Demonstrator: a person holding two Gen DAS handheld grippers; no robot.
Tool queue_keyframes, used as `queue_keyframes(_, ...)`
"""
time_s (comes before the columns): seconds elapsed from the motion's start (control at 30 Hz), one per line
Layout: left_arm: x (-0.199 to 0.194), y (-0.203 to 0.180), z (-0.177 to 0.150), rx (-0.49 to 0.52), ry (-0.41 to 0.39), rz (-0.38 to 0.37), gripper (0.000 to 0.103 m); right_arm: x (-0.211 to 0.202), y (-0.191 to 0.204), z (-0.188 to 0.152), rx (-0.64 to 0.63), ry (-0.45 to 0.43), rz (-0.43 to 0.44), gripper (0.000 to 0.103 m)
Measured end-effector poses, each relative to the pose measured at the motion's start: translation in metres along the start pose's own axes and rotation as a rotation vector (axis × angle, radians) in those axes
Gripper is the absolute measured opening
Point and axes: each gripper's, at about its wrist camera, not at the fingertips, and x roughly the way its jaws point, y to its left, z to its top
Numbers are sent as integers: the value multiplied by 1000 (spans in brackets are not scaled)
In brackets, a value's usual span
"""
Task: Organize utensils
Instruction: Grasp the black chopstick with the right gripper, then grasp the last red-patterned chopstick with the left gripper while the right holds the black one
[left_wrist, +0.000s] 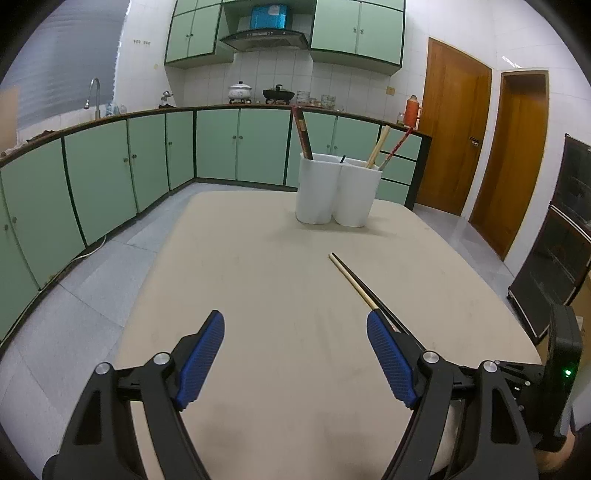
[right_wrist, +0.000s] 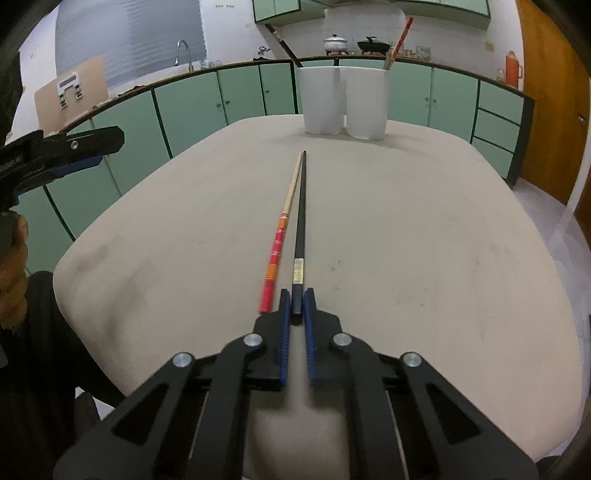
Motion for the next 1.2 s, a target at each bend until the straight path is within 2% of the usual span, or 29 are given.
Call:
queue_keyframes(0.17,2,5,0,-18,6,3,78,-2,16,-1,-27,-3,31,6)
queue_keyframes(0.3,4,3,-6,-23,20,-7,78,-8,-1,0,58,-11,12,6)
queue_keyframes(0.4,9,-3,-13,-28,39,-19,78,-17,-16,0,98,-36,-38,6)
queue_keyframes(0.6,22,-35,-30,-9,77,-57,77,-17,-31,-9,107,-12,-72,6)
queue_keyframes(0.7,31,-52,-38,3,89,-57,77,-20,-31,-10,96,-18,-76,8)
queue_keyframes(0.93,53,-83,-53,104,122,-22,74,-24,-40,-13,90,-20,-80,10)
queue_keyframes(1.0,58,-81,-56,107,138,-7,60,-24,-39,-13,87,-19,-73,13)
queue_keyframes(1.03,60,-79,-57,102,146,-2,57,-23,-37,-13,83,-20,-70,14)
queue_keyframes(1.1,59,-76,-57,107,132,12,43,-21,-36,-11,79,-20,-68,16)
queue_keyframes(1.13,58,-74,-56,101,128,8,40,-20,-35,-10,78,-20,-69,16)
queue_keyframes(1.2,57,-70,-56,87,121,3,24,-18,-34,-9,79,-22,-75,16)
